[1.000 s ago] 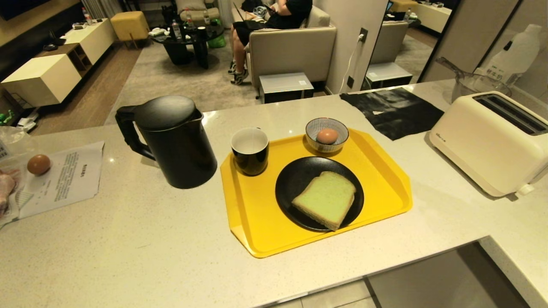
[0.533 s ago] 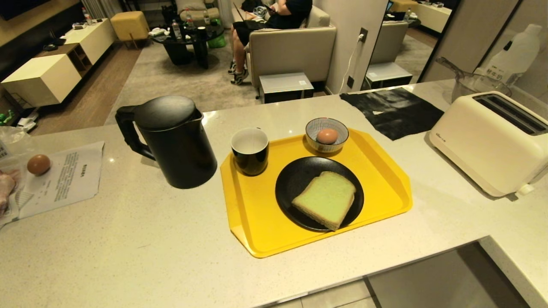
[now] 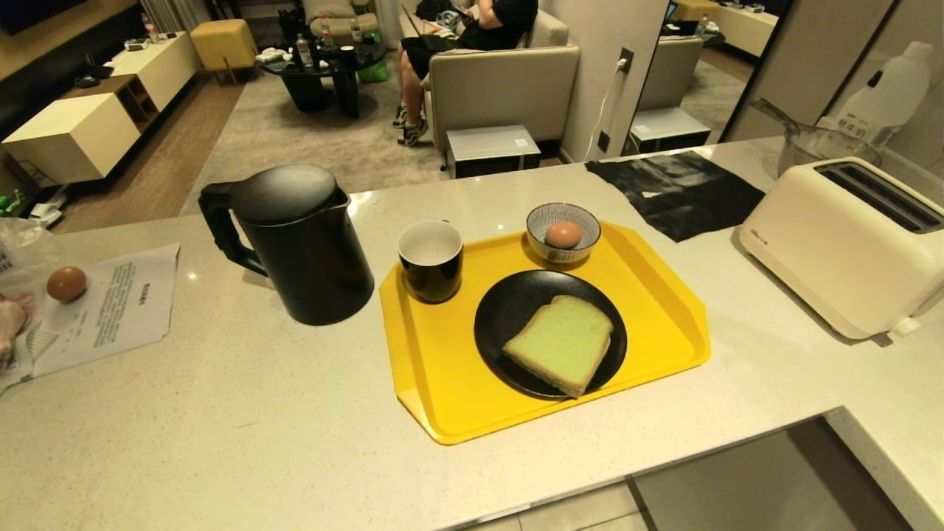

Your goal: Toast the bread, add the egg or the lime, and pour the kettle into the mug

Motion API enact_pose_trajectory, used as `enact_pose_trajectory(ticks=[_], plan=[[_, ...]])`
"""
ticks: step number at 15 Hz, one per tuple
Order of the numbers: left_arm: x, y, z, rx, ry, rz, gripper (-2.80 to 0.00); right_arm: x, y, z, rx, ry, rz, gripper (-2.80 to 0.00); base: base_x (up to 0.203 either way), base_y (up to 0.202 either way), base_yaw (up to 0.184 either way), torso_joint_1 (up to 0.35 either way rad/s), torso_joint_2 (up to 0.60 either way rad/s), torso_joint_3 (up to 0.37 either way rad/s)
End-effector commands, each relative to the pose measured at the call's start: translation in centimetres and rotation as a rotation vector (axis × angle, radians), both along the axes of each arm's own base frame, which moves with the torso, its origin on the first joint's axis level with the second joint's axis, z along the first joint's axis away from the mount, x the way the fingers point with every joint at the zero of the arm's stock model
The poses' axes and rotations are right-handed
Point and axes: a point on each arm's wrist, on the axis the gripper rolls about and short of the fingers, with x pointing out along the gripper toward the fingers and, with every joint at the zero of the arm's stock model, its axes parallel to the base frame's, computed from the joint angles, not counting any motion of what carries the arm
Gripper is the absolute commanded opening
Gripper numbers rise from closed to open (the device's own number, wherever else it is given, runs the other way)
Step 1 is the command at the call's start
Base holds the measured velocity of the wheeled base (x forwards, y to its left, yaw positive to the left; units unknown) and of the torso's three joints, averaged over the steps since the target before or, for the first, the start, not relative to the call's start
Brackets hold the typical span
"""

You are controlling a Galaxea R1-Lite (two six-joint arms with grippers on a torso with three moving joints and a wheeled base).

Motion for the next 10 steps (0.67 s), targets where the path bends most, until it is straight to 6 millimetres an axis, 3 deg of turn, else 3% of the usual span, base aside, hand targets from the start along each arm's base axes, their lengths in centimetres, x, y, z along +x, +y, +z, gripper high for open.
enact_pose_trajectory(ticks=[1, 10], plan=[[0.0, 0.0, 0.0, 0.0, -0.001, 0.001, -2.8, 0.21, 0.0, -0.72, -0.001, 0.027, 0.0, -2.8, 0.0, 0.0, 0.0, 0.0, 0.0, 0.0], [0.0, 0.0, 0.0, 0.0, -0.001, 0.001, -2.8, 0.21, 0.0, -0.72, -0.001, 0.027, 0.0, -2.8, 0.0, 0.0, 0.0, 0.0, 0.0, 0.0]])
